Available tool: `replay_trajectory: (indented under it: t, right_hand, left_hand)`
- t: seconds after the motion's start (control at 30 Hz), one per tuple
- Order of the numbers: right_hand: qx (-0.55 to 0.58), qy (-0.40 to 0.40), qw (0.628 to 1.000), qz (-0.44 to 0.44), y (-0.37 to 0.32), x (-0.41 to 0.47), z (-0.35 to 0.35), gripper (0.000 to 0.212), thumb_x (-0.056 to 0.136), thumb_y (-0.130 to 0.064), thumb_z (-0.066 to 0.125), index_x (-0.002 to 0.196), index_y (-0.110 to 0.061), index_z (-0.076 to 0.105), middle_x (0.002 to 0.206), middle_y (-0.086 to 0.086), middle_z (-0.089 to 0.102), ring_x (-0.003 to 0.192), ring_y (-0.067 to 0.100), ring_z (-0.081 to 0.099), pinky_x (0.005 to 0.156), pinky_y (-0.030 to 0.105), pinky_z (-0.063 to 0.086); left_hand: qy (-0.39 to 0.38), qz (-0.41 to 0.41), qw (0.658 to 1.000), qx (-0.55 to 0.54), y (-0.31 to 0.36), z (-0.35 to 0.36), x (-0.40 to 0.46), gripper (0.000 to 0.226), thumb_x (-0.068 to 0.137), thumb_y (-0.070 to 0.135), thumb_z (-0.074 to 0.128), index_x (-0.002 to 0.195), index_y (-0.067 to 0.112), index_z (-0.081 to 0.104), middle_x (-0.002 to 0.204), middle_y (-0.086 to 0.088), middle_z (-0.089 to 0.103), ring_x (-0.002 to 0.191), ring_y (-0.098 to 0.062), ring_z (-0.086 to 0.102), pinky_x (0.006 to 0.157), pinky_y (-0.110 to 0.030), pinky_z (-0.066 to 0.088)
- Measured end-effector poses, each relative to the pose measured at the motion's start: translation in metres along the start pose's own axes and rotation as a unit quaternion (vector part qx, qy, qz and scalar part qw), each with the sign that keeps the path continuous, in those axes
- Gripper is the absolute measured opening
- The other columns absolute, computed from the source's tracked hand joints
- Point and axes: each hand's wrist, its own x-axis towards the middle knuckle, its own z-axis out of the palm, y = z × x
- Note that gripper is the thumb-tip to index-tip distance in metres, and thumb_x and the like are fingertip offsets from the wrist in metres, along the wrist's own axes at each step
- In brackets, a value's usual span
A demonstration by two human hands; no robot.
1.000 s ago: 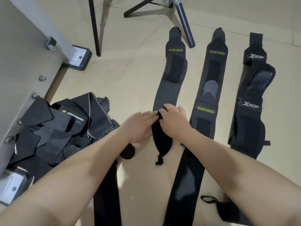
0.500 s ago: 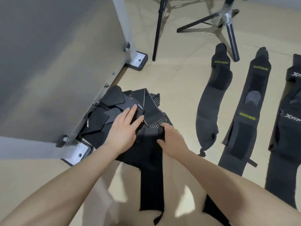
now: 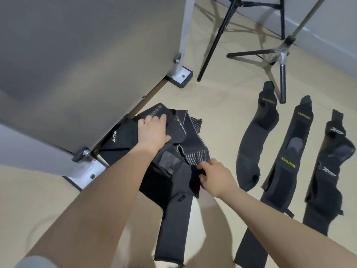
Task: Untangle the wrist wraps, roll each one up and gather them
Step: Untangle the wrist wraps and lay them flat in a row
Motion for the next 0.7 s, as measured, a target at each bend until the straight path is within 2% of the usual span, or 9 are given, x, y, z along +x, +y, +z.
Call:
replay_trajectory:
  t: [0.1,0.2,0.33,0.4,0.47,0.57,0.63,0.67,0.7]
  right_hand:
    - [0.046,0.069,0.997,-0.001,-0.004,0.002,-0.008,0.032,0.092,-0.017,0.045,0.124,-0.016,0.047,0.126,0.007,0.046,0.112,0.028,0.046,0.089,0.034,0.040]
    - [0.175,0.134,0.975,-0.013,-0.014,0.011,-0.016,0.041,0.091,-0.012,0.047,0.132,-0.014,0.044,0.133,0.008,0.043,0.120,0.025,0.043,0.099,0.033,0.037]
    - [0.424,0.176,0.888,-0.001,-0.041,0.014,-0.040,0.042,0.093,-0.012,0.050,0.134,-0.018,0.042,0.134,-0.002,0.045,0.117,0.014,0.047,0.100,0.028,0.041]
    - [0.543,0.159,0.824,-0.012,-0.052,0.011,-0.053,0.036,0.095,-0.013,0.049,0.129,-0.024,0.044,0.123,-0.010,0.052,0.107,0.007,0.052,0.090,0.022,0.046]
    - [0.641,0.092,0.762,-0.033,-0.057,0.008,-0.063,0.027,0.098,-0.014,0.046,0.120,-0.029,0.050,0.110,-0.014,0.057,0.097,0.001,0.056,0.083,0.018,0.045]
    - [0.631,0.002,0.771,-0.081,-0.056,0.000,-0.065,0.035,0.096,-0.003,0.041,0.110,-0.028,0.060,0.108,-0.011,0.065,0.097,0.001,0.061,0.085,0.018,0.047]
    - [0.644,-0.032,0.759,-0.088,-0.052,-0.005,-0.063,0.038,0.092,0.003,0.036,0.106,-0.020,0.064,0.105,-0.001,0.067,0.098,0.010,0.063,0.089,0.025,0.049]
    - [0.677,-0.053,0.730,-0.073,-0.050,-0.006,-0.064,0.036,0.091,0.000,0.036,0.105,-0.017,0.065,0.104,0.004,0.067,0.100,0.018,0.062,0.094,0.033,0.047]
    - [0.729,-0.079,0.679,-0.048,-0.048,-0.008,-0.066,0.030,0.093,-0.006,0.038,0.104,-0.014,0.065,0.102,0.007,0.067,0.099,0.023,0.062,0.094,0.038,0.046]
  left_hand:
    - [0.011,-0.002,0.998,-0.055,-0.003,0.007,-0.004,0.041,0.092,0.044,0.051,0.121,0.015,0.051,0.122,-0.006,0.054,0.118,-0.027,0.042,0.094,-0.037,0.031]
    - [0.106,0.000,0.971,-0.214,-0.009,0.004,-0.015,0.029,0.095,0.034,0.051,0.114,0.015,0.063,0.114,-0.005,0.058,0.111,-0.028,0.046,0.092,-0.037,0.033]
    - [0.248,0.075,0.925,-0.278,-0.020,-0.006,-0.044,0.020,0.087,0.021,0.058,0.099,0.013,0.072,0.095,-0.002,0.065,0.099,-0.021,0.052,0.090,-0.028,0.028]
    - [0.315,0.126,0.895,-0.290,-0.023,-0.012,-0.061,0.019,0.082,0.015,0.057,0.090,0.011,0.074,0.086,-0.001,0.066,0.091,-0.017,0.051,0.085,-0.026,0.032]
    - [0.341,0.155,0.876,-0.304,-0.021,-0.019,-0.076,0.018,0.078,0.008,0.058,0.086,0.008,0.074,0.081,-0.002,0.066,0.085,-0.017,0.053,0.078,-0.032,0.042]
    - [0.333,0.175,0.869,-0.322,-0.016,-0.032,-0.092,0.019,0.076,0.008,0.057,0.083,0.006,0.075,0.078,-0.004,0.066,0.079,-0.014,0.051,0.076,-0.024,0.043]
    - [0.333,0.189,0.866,-0.320,-0.013,-0.039,-0.097,0.020,0.075,0.006,0.057,0.082,0.006,0.075,0.076,-0.004,0.067,0.078,-0.013,0.050,0.075,-0.018,0.041]
    - [0.337,0.200,0.865,-0.313,-0.012,-0.040,-0.099,0.021,0.075,0.005,0.055,0.081,0.006,0.076,0.075,-0.004,0.067,0.077,-0.013,0.050,0.074,-0.018,0.041]
    - [0.342,0.216,0.863,-0.303,-0.010,-0.041,-0.102,0.023,0.075,0.006,0.053,0.080,0.007,0.076,0.075,-0.003,0.067,0.077,-0.014,0.050,0.073,-0.021,0.042]
